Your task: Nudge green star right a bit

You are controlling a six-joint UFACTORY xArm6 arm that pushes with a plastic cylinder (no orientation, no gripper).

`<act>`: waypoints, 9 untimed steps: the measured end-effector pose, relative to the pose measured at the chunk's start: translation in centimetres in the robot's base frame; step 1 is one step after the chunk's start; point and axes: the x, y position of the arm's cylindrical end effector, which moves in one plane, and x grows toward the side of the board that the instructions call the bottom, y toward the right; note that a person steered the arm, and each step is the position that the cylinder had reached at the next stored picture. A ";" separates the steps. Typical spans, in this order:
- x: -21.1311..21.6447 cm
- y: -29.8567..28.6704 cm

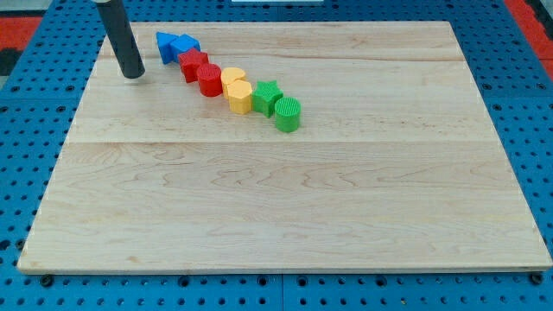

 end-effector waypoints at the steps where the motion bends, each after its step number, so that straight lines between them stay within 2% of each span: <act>1: 0.9 0.0; 4: 1.8 -0.6; 5: 3.5 1.6; 6: 6.7 6.6; 7: 7.3 9.1; 9: 6.9 8.6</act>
